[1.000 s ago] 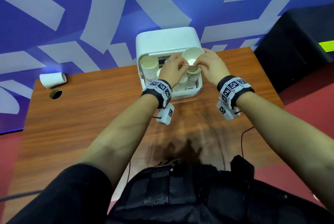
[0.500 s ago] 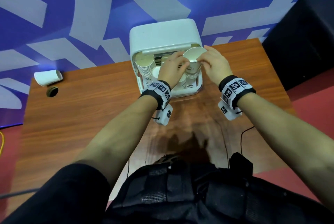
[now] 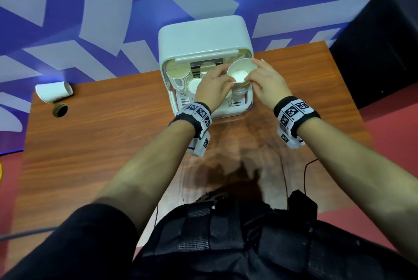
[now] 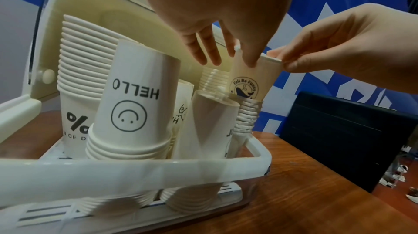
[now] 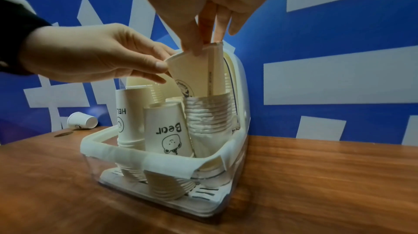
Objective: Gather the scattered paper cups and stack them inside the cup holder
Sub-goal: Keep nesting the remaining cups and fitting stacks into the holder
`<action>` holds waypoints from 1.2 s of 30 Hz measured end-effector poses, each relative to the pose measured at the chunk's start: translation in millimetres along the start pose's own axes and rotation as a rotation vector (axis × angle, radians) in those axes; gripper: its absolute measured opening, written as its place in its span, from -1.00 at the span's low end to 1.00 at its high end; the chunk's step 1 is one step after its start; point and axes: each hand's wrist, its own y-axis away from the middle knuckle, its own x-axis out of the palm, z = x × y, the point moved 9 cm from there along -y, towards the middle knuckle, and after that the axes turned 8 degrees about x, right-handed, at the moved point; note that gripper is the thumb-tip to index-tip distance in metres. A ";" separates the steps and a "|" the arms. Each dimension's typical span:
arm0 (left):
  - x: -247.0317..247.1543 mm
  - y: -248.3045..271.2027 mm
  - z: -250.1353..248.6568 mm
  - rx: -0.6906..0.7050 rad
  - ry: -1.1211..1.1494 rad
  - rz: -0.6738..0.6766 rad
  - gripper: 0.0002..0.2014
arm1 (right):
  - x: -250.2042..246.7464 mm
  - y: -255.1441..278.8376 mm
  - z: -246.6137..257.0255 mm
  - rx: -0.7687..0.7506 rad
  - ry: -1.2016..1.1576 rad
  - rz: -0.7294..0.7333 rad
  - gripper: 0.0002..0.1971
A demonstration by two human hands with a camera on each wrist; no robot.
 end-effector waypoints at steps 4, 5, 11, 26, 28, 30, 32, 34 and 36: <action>9.3 -0.4 5.1 -0.001 -0.088 0.060 -0.77 | 10.4 -1.1 -7.1 0.079 -0.035 0.040 -0.80; 11.7 -1.1 4.4 0.016 -0.111 0.069 -0.74 | 12.5 -2.4 -8.5 0.107 -0.038 0.051 -0.79; 41.2 0.9 19.5 -0.024 -0.299 0.327 -0.57 | 41.1 -7.5 -26.5 0.244 0.010 0.228 -0.72; 19.5 6.8 13.3 -0.033 -0.199 0.378 -0.51 | 53.8 -5.1 3.1 0.263 0.162 0.355 -0.50; 1.4 17.6 13.6 -0.034 -0.172 0.319 -0.55 | 50.5 -8.3 20.4 0.238 0.151 0.299 -0.53; -17.9 32.2 19.1 -0.047 -0.152 0.269 -0.58 | 53.0 -10.6 41.1 0.212 0.118 0.277 -0.53; -37.9 47.7 29.0 -0.075 -0.143 0.238 -0.59 | 58.6 -13.9 63.3 0.175 0.091 0.269 -0.54; -64.5 67.2 44.9 -0.120 -0.154 0.192 -0.59 | 70.9 -17.4 93.2 0.112 0.110 0.288 -0.56; -93.3 88.4 63.3 -0.170 -0.169 0.134 -0.61 | 86.9 -21.6 125.4 0.054 0.123 0.318 -0.57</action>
